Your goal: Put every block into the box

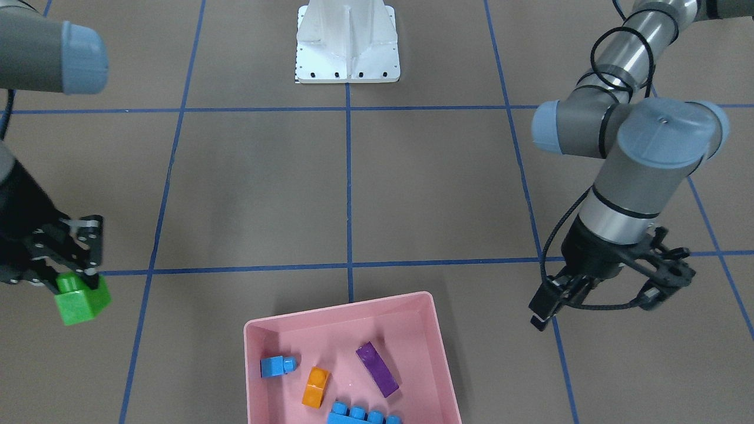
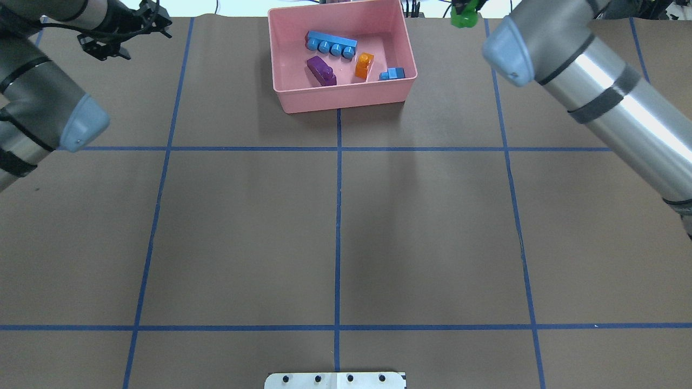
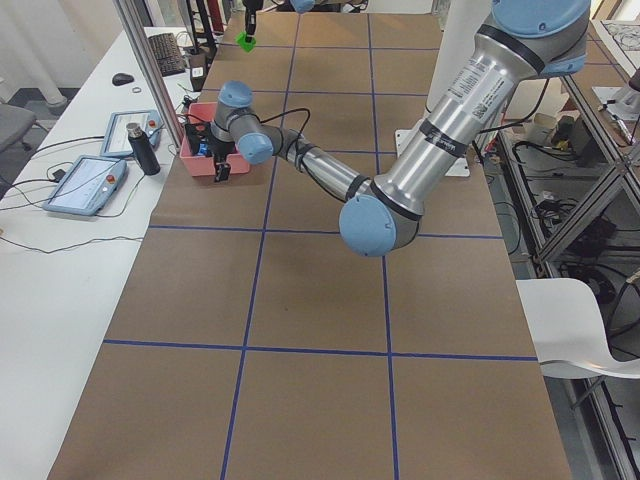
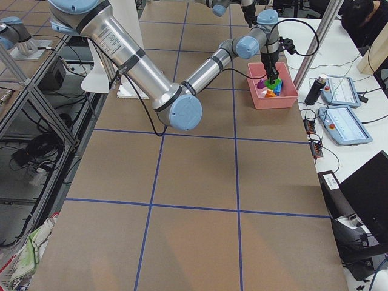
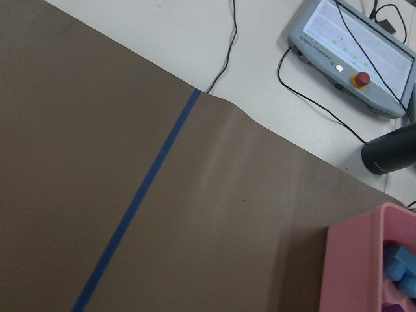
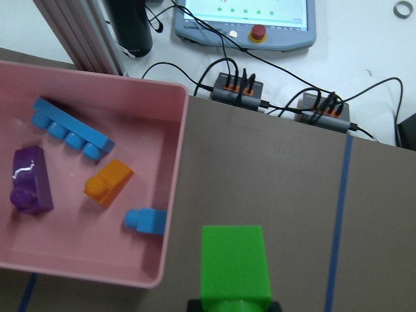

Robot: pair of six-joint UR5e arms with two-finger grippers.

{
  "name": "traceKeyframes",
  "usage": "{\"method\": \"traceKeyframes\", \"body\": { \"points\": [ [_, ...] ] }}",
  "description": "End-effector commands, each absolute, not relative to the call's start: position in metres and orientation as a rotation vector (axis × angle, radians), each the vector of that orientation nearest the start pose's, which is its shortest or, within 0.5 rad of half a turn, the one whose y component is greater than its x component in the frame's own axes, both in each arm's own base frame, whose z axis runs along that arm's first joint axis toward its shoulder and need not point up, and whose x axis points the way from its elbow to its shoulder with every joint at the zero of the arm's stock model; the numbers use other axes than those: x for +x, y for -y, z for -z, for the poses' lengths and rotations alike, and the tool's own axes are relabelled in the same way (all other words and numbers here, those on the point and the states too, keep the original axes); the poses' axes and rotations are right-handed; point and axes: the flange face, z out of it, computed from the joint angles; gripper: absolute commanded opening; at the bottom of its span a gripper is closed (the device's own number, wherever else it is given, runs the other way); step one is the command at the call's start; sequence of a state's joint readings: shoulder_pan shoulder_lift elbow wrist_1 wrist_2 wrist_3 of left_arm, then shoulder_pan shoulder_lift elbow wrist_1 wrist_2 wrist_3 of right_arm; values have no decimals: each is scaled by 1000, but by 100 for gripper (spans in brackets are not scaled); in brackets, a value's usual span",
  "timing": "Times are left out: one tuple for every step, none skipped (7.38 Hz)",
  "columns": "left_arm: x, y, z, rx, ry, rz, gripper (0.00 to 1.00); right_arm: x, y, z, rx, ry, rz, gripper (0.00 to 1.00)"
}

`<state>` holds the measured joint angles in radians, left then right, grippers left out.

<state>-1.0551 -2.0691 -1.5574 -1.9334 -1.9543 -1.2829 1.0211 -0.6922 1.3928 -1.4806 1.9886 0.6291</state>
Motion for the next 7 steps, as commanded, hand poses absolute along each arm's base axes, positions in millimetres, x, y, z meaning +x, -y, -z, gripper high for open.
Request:
{"method": "traceKeyframes", "body": {
  "points": [
    [223, 600, -380, 235, -839, 509, 100, -405, 719, -164, 494, 789, 91, 0],
    [214, 586, -389, 231, -835, 510, 100, -434, 725, -160, 515, 799, 100, 0],
    [209, 580, -393, 230, -832, 513, 100, -453, 730, -154, 501, 844, 38, 18],
    [204, 571, -402, 237, -816, 477, 100, -464, 730, -152, 474, 871, -22, 99],
    [192, 553, -418, 263, -779, 383, 100, -464, 730, -152, 471, 873, -29, 100],
    [174, 543, -434, 282, -746, 319, 100, -460, 732, -151, 468, 877, -33, 100],
    [163, 534, -451, 277, -735, 227, 100, -451, 733, -149, 433, 889, -27, 100]
  ]
}}
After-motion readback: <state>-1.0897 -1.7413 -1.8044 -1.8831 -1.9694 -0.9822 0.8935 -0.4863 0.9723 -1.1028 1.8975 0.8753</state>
